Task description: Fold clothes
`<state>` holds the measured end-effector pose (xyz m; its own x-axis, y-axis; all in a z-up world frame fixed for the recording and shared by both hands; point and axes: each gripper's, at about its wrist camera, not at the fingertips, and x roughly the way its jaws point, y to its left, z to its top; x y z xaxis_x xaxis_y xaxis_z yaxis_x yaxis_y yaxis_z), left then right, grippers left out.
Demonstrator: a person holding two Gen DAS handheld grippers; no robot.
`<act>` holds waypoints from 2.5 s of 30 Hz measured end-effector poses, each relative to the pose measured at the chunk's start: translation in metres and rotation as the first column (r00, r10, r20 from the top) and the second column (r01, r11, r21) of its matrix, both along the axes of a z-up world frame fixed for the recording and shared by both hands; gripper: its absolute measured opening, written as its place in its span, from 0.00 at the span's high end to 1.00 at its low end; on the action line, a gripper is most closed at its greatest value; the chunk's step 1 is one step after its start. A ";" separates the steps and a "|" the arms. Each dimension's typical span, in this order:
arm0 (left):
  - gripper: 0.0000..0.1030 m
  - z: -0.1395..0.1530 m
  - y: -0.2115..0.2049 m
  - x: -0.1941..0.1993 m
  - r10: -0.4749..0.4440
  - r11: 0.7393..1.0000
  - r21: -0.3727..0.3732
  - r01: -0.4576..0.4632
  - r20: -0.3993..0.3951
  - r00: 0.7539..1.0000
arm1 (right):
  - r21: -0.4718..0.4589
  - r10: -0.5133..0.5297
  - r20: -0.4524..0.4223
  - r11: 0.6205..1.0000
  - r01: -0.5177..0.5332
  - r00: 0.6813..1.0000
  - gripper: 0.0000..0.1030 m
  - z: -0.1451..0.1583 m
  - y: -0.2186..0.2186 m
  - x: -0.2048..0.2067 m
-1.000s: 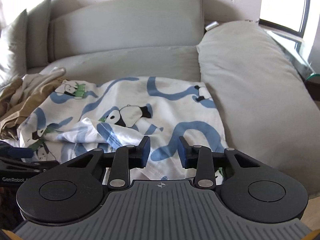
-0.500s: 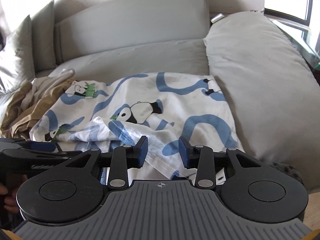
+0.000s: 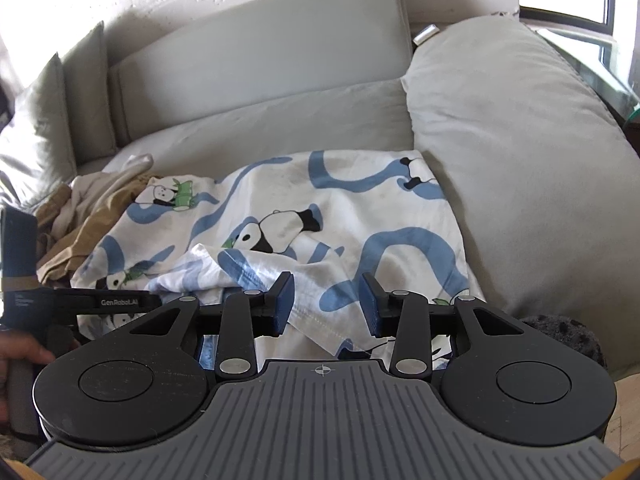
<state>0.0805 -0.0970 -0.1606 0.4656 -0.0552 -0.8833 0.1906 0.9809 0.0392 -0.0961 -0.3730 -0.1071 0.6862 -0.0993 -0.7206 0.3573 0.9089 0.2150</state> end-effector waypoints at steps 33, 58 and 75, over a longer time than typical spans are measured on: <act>0.22 0.059 0.064 -0.019 -0.077 0.964 -0.249 0.094 0.076 0.994 | -0.216 0.403 -0.078 0.886 -0.410 0.912 0.58 -0.039 0.084 0.105; 0.22 0.080 0.085 -0.014 -0.045 0.973 -0.217 0.081 0.167 0.985 | -0.143 0.638 -0.258 0.717 -0.682 0.725 0.76 -0.045 0.100 0.007; 0.26 -0.008 0.000 0.051 -0.204 0.979 0.032 0.202 0.063 0.977 | 0.109 0.030 -0.090 0.994 -0.020 0.995 0.61 -0.043 -0.047 0.023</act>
